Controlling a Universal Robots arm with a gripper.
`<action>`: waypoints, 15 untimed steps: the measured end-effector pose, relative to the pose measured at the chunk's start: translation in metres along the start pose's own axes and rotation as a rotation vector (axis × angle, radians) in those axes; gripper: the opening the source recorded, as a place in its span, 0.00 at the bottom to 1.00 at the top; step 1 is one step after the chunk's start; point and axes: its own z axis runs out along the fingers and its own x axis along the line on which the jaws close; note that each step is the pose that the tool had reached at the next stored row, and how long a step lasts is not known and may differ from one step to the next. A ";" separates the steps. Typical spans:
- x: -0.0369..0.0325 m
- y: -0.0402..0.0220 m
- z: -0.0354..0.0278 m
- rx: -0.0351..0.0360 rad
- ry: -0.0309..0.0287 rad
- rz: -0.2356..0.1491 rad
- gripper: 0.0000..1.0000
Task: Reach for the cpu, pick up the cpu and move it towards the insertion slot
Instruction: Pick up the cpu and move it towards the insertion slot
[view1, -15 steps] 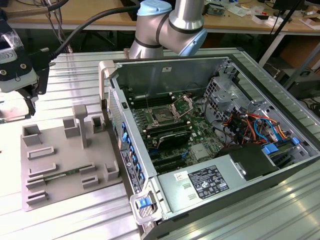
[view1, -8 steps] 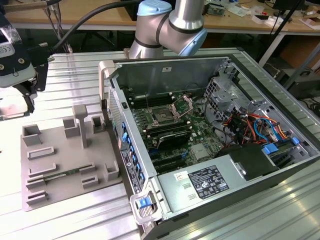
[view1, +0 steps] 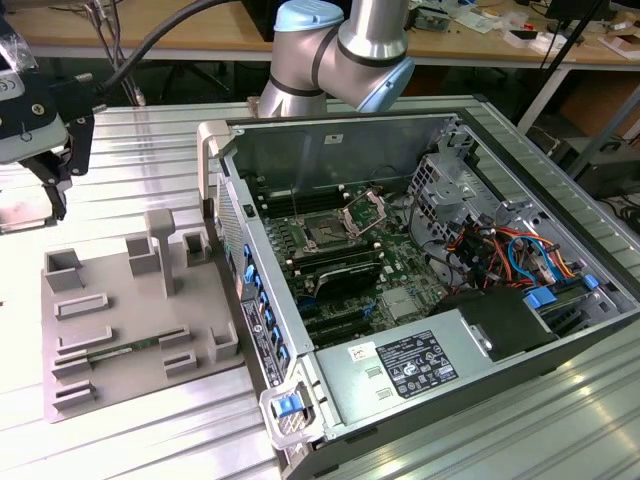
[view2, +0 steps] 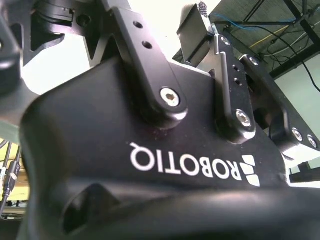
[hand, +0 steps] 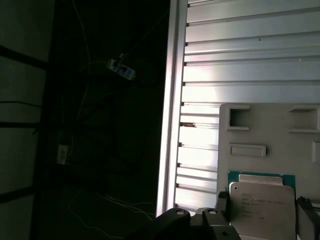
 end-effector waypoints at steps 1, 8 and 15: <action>0.0000 0.0001 -0.0013 0.0001 0.0001 0.000 0.55; 0.0000 0.0004 -0.0088 0.0000 0.0001 0.000 0.55; 0.0000 0.0008 -0.0179 0.0000 0.0000 0.000 0.55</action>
